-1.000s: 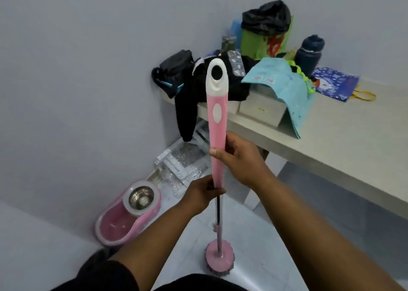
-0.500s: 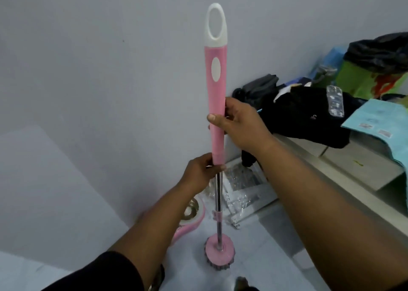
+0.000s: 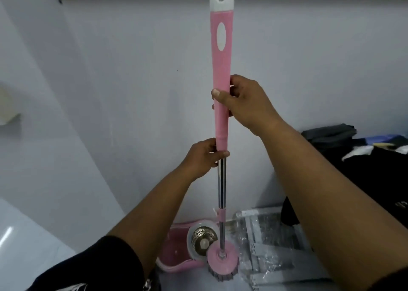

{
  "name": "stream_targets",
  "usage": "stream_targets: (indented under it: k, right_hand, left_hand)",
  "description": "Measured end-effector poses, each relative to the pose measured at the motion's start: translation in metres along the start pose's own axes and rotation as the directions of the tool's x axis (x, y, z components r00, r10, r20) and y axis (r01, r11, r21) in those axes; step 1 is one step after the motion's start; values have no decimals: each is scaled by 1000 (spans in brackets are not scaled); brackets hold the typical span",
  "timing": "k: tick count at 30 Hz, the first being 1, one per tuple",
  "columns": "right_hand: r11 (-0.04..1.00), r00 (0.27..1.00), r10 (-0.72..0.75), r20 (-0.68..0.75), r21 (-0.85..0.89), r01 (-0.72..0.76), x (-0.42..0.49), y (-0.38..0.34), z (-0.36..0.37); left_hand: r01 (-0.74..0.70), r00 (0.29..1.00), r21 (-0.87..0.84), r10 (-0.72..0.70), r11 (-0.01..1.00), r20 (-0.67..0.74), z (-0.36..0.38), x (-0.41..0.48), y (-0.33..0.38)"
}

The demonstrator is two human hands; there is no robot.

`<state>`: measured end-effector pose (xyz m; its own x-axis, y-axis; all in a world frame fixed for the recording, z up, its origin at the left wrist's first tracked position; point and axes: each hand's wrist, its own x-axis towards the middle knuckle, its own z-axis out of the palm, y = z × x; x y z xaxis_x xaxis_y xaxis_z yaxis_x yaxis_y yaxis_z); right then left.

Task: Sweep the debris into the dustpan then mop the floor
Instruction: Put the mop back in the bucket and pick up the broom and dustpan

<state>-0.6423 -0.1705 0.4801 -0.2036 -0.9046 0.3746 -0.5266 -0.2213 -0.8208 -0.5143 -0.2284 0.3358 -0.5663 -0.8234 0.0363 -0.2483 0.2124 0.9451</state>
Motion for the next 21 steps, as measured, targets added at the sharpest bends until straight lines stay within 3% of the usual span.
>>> stream_targets:
  k: [6, 12, 21]
  right_hand:
    - [993, 989, -8, 146, -117, 25, 36, 35, 8]
    - [979, 974, 36, 224, -201, 10, 57, 77, 44]
    - [964, 901, 177, 396, -255, -78, 89, 116, 118]
  left_hand:
    - [47, 986, 30, -41, 998, -163, -5, 35, 1]
    - [125, 963, 9, -119, 992, -240, -11, 60, -33]
    - [210, 949, -85, -224, 974, -222, -41, 83, -112]
